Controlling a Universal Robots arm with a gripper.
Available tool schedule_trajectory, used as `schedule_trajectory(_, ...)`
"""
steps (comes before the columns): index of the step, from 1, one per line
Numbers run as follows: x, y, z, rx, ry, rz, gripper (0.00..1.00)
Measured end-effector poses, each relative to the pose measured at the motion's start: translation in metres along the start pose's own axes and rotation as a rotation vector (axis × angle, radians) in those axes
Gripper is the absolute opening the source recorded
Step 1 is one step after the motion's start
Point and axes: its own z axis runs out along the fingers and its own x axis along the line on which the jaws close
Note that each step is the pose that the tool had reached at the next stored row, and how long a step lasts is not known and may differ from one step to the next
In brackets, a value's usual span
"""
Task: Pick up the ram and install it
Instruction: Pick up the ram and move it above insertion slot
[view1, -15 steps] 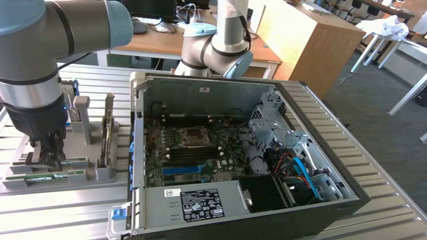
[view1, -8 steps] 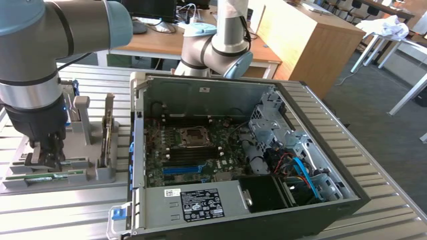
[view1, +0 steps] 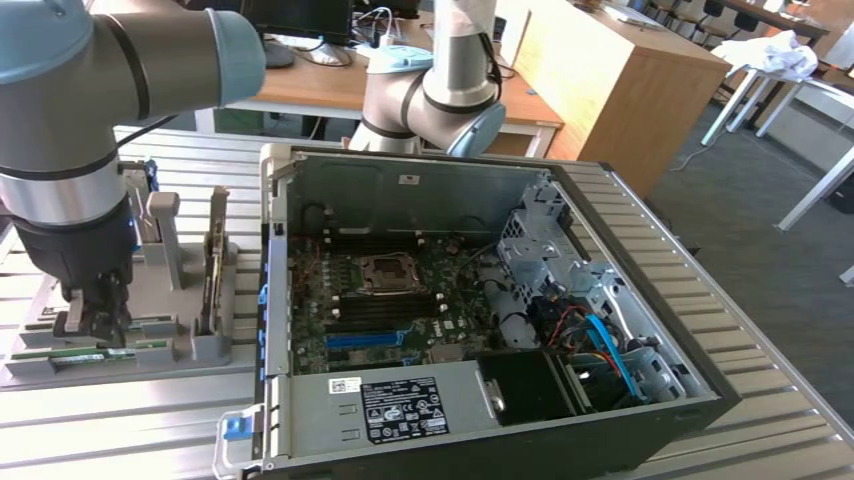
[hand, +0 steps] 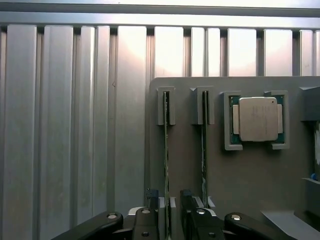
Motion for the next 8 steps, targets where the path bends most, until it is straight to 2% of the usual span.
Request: schedule_trajectory(8,0.0,-0.0003,0.0089,0.0,0.0,0.0,0.31)
